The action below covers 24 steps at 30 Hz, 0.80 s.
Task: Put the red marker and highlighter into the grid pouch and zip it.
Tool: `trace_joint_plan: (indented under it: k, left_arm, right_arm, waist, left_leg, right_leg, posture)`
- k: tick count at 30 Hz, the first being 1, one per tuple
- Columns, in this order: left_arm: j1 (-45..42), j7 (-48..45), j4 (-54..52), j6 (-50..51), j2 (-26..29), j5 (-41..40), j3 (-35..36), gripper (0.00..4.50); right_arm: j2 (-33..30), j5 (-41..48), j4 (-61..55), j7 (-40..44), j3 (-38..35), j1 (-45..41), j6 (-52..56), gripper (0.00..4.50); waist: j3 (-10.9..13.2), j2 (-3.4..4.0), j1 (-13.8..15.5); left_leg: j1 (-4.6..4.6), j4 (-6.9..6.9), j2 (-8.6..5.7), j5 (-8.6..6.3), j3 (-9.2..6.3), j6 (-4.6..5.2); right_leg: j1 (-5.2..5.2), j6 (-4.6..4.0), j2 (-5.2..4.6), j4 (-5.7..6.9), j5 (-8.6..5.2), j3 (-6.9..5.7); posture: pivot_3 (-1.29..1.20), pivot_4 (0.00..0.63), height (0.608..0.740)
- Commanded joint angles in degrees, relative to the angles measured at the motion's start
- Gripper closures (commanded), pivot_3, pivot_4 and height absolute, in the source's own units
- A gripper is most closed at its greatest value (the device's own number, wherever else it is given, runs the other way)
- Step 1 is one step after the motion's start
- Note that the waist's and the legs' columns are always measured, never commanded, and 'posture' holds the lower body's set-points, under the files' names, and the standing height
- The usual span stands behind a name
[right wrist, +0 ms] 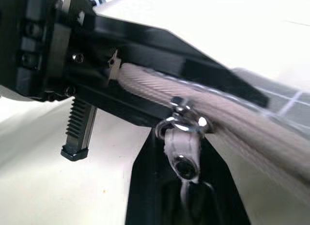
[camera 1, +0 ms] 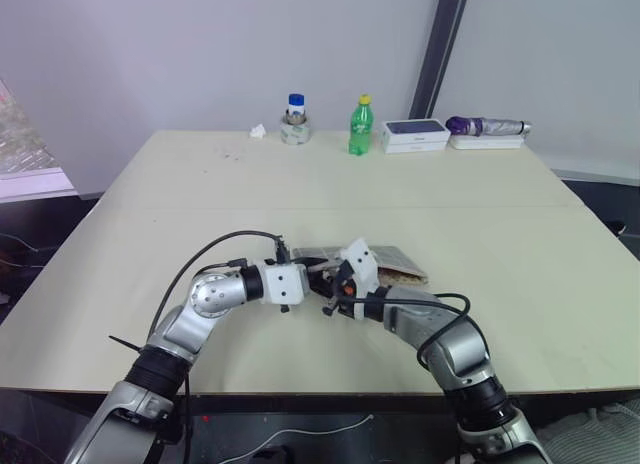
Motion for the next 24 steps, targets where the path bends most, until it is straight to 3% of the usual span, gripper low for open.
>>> trace_joint_plan:
  k: [1,9,12,16,17,20,24]
  left_arm:
    - [0.28,1.29,-1.57,-0.53,0.28,-0.02,0.79,4.5]
    - [3.99,0.5,0.03,0.99,4.21,-2.63,4.13,4.5]
    - [5.55,0.42,1.75,1.75,6.49,-4.45,6.07,4.5]
    - [6.56,-0.32,2.19,3.55,7.84,-6.37,6.61,4.5]
    - [6.59,-0.97,2.03,4.6,7.73,-7.38,6.64,4.5]
    - [6.33,-2.98,1.0,8.75,6.9,-11.22,7.32,3.33]
    - [7.96,-6.6,-2.82,13.72,7.06,-15.49,7.8,1.21]
  right_arm:
    - [-2.18,0.82,-1.43,0.62,-2.68,-0.14,-0.37,4.41]
    - [-15.33,0.84,-1.17,4.71,-8.93,2.94,-2.12,4.41]
    - [-21.75,-2.84,6.22,5.31,-11.33,3.17,-8.17,4.41]
    - [-25.91,-4.97,9.04,8.87,-9.01,3.1,-12.32,4.41]
    - [-25.4,-4.56,8.86,8.96,-9.01,2.93,-12.22,4.15]
    - [-24.23,-4.55,8.13,8.98,-8.46,2.78,-12.58,3.01]
    - [-26.19,-6.94,7.71,10.32,-7.35,3.71,-13.99,0.87]
  waist:
    - [0.0,0.0,0.0]
    - [0.0,0.0,0.12]
    - [0.0,0.01,0.03]
    - [0.01,0.02,-0.1]
    - [0.01,0.02,-0.24]
    - [0.02,0.0,-0.85]
    - [0.02,0.0,-0.75]
  left_leg:
    - [0.0,0.0,0.0,0.0,0.0,0.0]
    - [0.0,0.01,0.0,0.0,0.01,0.01]
    - [0.0,0.0,0.02,0.0,0.02,0.01]
    - [0.01,-0.02,0.03,-0.01,0.06,0.01]
    - [0.01,-0.02,0.06,-0.01,0.05,0.01]
    - [0.01,-0.02,0.07,0.0,0.05,0.01]
    - [0.0,0.0,0.08,-0.01,0.04,0.01]
  right_leg:
    - [0.0,0.0,0.0,0.0,0.0,0.0]
    - [0.01,0.0,-0.01,-0.01,0.0,0.01]
    - [0.0,0.0,-0.01,-0.01,0.0,0.01]
    - [0.0,0.0,-0.01,-0.01,0.0,0.04]
    - [0.0,0.0,0.0,-0.01,0.0,0.03]
    - [0.01,0.0,0.0,-0.01,0.0,0.02]
    - [0.02,0.0,-0.02,-0.02,0.0,0.02]
  posture:
    - [0.0,0.15,0.74]
    - [0.0,0.15,0.74]
    - [0.0,0.15,0.74]
    - [0.0,0.15,0.74]
    - [0.0,0.15,0.74]
    - [0.0,0.15,0.74]
    - [0.0,0.15,0.74]
